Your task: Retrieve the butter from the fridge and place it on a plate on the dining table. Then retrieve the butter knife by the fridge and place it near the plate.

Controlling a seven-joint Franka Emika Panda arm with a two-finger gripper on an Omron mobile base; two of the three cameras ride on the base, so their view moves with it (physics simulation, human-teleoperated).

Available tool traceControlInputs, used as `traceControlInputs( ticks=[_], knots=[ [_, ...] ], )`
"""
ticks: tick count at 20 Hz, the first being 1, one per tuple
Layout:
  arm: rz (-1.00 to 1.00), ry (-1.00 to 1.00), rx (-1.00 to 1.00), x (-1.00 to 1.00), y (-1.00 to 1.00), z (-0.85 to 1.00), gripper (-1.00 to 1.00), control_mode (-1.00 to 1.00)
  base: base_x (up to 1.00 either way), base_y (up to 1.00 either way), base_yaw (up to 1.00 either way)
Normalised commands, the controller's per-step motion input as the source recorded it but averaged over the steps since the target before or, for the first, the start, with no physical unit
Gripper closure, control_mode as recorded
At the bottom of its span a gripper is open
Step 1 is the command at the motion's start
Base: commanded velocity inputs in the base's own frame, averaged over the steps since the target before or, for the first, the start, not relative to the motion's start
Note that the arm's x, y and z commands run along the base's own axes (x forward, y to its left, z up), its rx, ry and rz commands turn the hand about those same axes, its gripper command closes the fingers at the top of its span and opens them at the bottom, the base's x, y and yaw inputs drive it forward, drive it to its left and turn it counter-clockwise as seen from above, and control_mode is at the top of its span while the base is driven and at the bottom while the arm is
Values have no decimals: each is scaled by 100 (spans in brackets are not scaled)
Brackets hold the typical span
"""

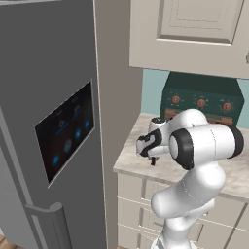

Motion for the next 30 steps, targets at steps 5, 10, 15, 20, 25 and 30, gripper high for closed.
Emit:
traceControlInputs(
  ticks=[5, 10, 15, 20, 25, 30],
  knots=[
    [0, 0, 1, -18, 0, 7, 100, -100, 0, 0, 0],
    [0, 0, 1, -78, 0, 63, 100, -100, 0, 0, 0],
    [0, 3, 1, -61, 0, 97, 100, -100, 0, 0, 0],
    [1, 1, 5, -59, 1, 80, 100, -100, 0, 0, 0],
    [1, 4, 4, -44, 4, 94, 100, -100, 0, 0, 0],
    [6, 3, 0, -55, 10, 42, 100, -100, 0, 0, 0]
  ],
)
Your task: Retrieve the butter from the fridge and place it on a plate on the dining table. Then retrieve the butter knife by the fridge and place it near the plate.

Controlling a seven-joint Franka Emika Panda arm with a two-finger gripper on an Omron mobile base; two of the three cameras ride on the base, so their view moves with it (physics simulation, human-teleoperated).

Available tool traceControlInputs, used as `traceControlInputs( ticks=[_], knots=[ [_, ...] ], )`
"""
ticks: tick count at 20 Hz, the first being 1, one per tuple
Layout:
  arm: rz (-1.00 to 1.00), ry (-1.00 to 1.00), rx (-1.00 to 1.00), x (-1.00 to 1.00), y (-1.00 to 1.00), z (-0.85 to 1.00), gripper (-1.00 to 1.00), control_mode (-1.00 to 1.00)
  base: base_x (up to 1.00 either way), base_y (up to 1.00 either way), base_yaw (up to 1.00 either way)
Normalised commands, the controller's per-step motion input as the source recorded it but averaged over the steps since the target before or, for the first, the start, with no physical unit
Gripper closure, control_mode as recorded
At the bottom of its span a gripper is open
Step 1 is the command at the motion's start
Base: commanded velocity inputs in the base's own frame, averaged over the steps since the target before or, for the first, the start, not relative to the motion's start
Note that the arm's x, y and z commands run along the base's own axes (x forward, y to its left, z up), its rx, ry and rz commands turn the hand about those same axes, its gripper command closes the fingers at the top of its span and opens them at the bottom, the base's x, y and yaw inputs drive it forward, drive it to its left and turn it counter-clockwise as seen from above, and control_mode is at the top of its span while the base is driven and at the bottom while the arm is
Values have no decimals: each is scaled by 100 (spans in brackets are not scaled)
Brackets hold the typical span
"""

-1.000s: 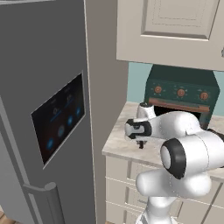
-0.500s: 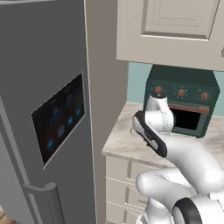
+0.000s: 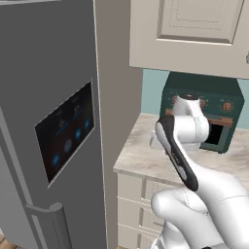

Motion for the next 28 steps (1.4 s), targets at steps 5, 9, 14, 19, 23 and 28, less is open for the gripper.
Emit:
traceControlInputs(
  ticks=[5, 9, 14, 19, 23, 28],
  knots=[
    [10, -3, 0, -66, 2, 0, 100, -100, 0, 0, 0],
    [9, 0, 0, -44, 0, 14, 100, -100, 0, 0, 0],
    [7, 0, -1, -11, 1, 46, 100, -100, 0, 0, 0],
    [0, -1, -8, 0, 5, 31, 100, -100, 0, 0, 0],
    [-2, 1, -6, 2, 0, 0, 100, -100, 0, 0, 0],
    [0, 0, 0, 0, 0, 0, 100, -100, 0, 0, 0]
  ],
)
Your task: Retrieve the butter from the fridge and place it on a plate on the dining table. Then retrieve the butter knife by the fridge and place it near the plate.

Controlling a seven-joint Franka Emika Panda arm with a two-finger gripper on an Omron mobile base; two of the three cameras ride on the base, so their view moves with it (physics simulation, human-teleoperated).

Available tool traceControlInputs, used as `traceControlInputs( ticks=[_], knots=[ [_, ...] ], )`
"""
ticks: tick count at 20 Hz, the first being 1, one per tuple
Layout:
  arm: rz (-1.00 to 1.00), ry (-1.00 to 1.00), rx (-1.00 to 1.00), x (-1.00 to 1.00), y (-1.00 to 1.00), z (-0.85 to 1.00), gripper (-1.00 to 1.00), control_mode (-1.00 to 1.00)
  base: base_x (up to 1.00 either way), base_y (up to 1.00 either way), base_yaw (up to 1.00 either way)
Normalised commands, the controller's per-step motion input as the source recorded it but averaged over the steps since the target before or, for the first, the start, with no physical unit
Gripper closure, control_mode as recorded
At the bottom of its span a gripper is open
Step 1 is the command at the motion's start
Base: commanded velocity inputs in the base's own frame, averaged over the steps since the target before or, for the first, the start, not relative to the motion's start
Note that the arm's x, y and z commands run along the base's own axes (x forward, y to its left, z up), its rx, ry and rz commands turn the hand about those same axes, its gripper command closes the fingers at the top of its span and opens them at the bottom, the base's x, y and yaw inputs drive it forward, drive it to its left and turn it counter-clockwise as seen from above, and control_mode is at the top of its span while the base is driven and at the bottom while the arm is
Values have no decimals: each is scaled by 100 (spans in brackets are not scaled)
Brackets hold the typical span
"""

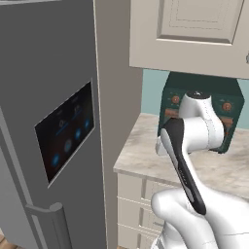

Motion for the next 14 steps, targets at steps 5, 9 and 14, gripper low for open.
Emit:
traceControlInputs(
  ticks=[5, 9, 14],
  knots=[
    [0, 0, 0, -13, 0, 0, 100, 100, -49, 0, -1],
    [0, 0, 0, 0, 0, 0, 100, 100, -99, -1, -10],
    [0, 0, 0, 0, 0, 0, 100, 100, -69, -36, -54]
  ],
)
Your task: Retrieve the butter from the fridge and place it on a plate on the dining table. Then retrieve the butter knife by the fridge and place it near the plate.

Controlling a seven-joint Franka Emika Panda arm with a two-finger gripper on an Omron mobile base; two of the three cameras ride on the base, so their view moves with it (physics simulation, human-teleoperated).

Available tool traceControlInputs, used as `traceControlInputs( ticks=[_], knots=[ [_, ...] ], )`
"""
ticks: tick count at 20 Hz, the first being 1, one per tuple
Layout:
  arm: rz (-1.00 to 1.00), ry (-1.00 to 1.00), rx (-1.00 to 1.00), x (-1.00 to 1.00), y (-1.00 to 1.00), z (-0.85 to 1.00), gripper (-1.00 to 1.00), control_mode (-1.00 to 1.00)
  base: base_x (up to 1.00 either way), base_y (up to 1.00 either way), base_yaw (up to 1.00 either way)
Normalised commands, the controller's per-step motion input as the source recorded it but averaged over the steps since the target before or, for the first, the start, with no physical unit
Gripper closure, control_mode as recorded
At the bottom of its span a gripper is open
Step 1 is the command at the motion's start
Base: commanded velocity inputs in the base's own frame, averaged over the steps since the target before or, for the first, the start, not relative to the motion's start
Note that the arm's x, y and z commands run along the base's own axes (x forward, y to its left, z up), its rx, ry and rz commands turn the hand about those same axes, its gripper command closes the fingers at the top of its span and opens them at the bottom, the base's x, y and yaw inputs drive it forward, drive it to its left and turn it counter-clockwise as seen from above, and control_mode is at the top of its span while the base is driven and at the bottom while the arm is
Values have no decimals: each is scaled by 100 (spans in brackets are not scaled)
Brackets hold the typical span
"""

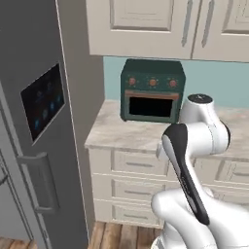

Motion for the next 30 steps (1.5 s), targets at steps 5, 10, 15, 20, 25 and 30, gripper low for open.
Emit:
traceControlInputs(
  ticks=[5, 10, 15, 20, 25, 30],
  knots=[
    [0, 0, 0, 0, 0, 0, 100, 100, -1, -67, -78],
    [0, 0, 0, 0, 0, 0, 100, 100, 4, -99, -71],
    [0, 0, 0, 0, 0, 0, 100, 100, 3, -100, -72],
    [0, 0, 0, 0, 0, 0, 100, 100, 4, -100, -73],
    [0, 0, 0, 0, 0, 0, 100, 100, 3, -90, -77],
    [0, 0, 0, 0, 0, 0, 100, 100, 0, -44, -89]
  ],
)
